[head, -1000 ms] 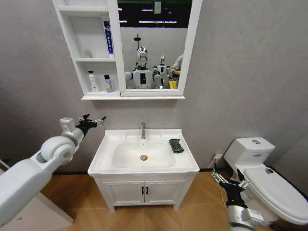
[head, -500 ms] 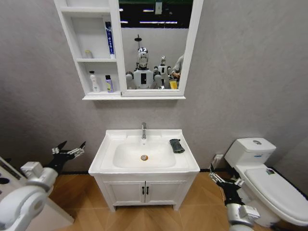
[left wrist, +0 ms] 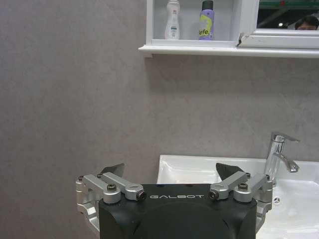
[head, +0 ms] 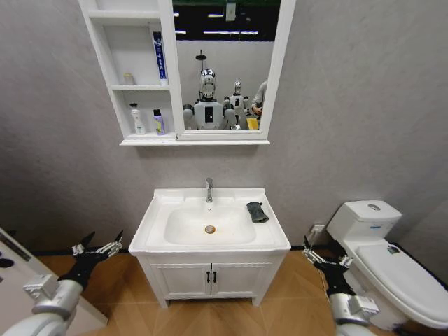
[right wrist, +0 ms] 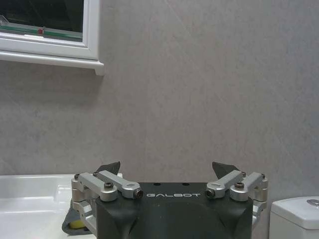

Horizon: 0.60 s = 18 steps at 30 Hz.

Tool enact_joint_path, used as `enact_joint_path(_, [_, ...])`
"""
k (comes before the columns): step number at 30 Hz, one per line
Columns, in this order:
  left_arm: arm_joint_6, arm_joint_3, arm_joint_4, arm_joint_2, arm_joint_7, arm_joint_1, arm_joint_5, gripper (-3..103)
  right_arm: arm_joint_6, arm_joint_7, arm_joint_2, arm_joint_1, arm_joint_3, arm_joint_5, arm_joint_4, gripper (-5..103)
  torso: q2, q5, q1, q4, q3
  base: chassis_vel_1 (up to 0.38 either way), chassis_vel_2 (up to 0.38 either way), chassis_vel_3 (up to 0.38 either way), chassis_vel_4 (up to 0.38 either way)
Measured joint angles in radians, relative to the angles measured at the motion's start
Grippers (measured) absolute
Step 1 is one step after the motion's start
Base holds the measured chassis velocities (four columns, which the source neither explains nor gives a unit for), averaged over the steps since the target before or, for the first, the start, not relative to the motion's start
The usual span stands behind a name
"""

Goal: Move facial cleanser and shampoo from washbasin to cabinet, then wipe washbasin with towel.

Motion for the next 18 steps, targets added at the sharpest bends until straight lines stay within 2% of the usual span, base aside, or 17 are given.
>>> enact_joint_path(9, [-0.002,0.001,0.002,-0.009,-0.004,-0.002,0.023,100,-0.017,0.017,-0.051,0.023,-0.013,0.015,-0.021,100,0.0,-0.0001,0.0,-0.0001,0.0,0.0,0.0,0.0,0.0])
enact_joint_path(13, [-0.002,0.001,0.002,-0.007,-0.005,-0.003,0.023,100,-0.087,0.052,-0.105,0.054,-0.022,0.031,-0.025,100,0.0,-0.0002,0.0,-0.0001,0.0,0.0,0.0,0.0,0.0])
enact_joint_path(14, [-0.002,0.002,0.003,-0.007,-0.006,-0.004,0.023,100,-0.151,0.075,-0.139,0.084,-0.03,0.055,-0.025,100,0.0,-0.0002,0.0,0.0,0.0,0.0,0.0,0.0,0.0])
enact_joint_path(17, [-0.002,0.002,0.003,-0.006,-0.006,-0.004,0.022,100,-0.193,0.085,-0.153,0.101,-0.035,0.078,-0.02,100,0.0,-0.0002,0.0,0.0001,0.0,0.0,0.0,0.0,0.0])
enact_joint_path(18, [-0.002,0.002,0.003,-0.006,-0.006,-0.005,0.022,100,-0.255,0.101,-0.168,0.129,-0.046,0.119,-0.005,100,0.0,0.0,0.0,0.0,0.0,0.0,0.0,0.0,0.0])
